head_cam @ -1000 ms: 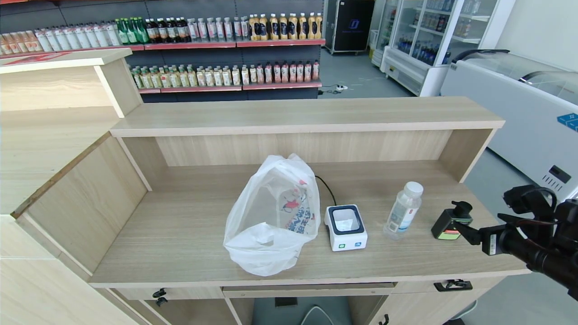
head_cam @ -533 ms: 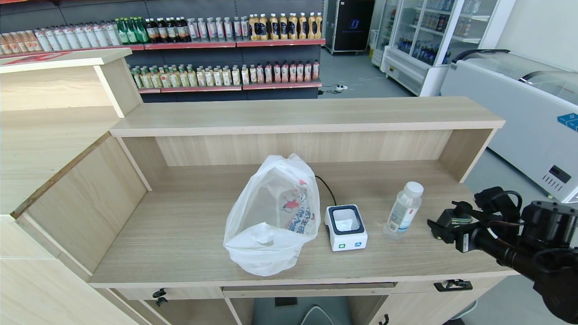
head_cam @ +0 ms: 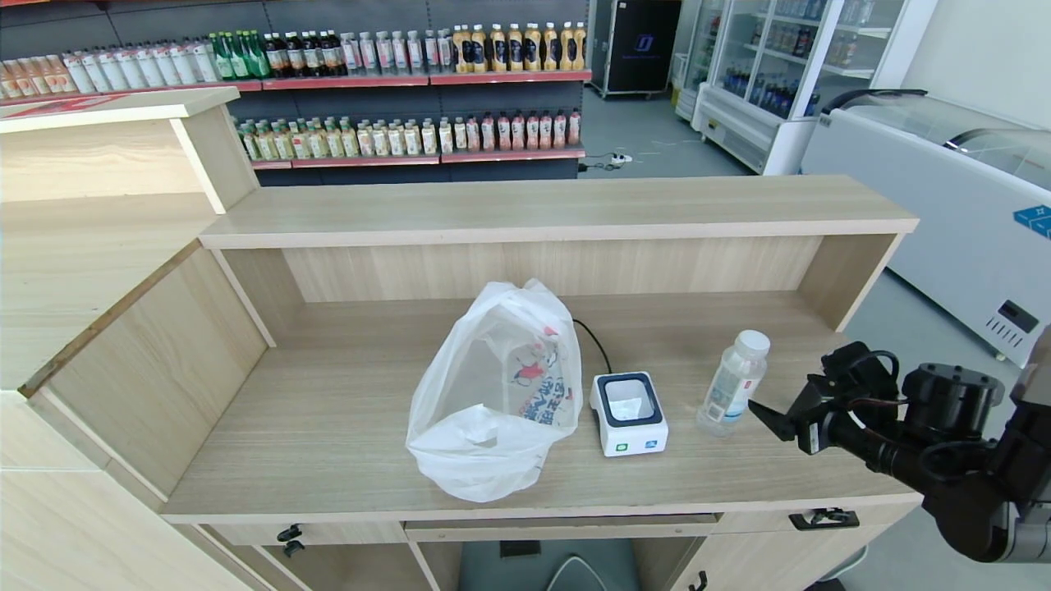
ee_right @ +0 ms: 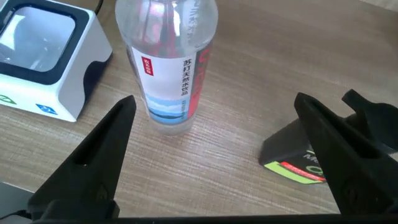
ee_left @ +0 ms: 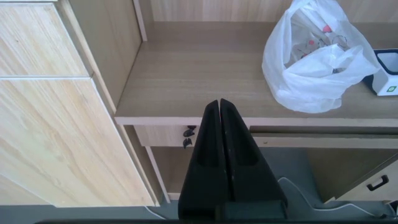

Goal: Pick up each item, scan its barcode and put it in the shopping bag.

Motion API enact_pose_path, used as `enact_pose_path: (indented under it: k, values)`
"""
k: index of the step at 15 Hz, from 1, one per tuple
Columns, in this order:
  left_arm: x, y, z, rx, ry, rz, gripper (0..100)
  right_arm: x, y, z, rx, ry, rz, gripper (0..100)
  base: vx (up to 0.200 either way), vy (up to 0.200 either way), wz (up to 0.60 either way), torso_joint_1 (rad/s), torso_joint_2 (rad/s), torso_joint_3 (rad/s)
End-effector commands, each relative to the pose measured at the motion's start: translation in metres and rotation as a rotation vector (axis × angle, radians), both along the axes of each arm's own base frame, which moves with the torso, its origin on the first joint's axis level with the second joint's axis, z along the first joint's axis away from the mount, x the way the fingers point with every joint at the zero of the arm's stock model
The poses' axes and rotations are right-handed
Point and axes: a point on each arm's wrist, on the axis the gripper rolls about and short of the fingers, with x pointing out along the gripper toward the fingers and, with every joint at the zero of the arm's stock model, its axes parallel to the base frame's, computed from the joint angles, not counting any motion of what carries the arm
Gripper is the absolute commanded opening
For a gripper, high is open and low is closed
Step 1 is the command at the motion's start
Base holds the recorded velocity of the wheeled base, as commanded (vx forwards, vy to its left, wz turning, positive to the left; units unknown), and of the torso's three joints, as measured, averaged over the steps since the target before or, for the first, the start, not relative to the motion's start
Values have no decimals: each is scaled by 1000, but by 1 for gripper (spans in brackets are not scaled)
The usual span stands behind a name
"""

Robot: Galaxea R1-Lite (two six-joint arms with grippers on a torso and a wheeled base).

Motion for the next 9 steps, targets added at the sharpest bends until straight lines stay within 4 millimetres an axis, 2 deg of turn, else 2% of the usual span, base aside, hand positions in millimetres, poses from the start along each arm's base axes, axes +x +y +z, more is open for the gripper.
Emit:
enact_pose_path:
  k: [1,9]
  values:
    - [0,0,0,-2,0,0,0,8,4,-7,3,7,24,100,0,0,0,0,0,0]
    - [0,0,0,-2,0,0,0,37,12,-22,6,-26,87,100,0,0,0,0,0,0]
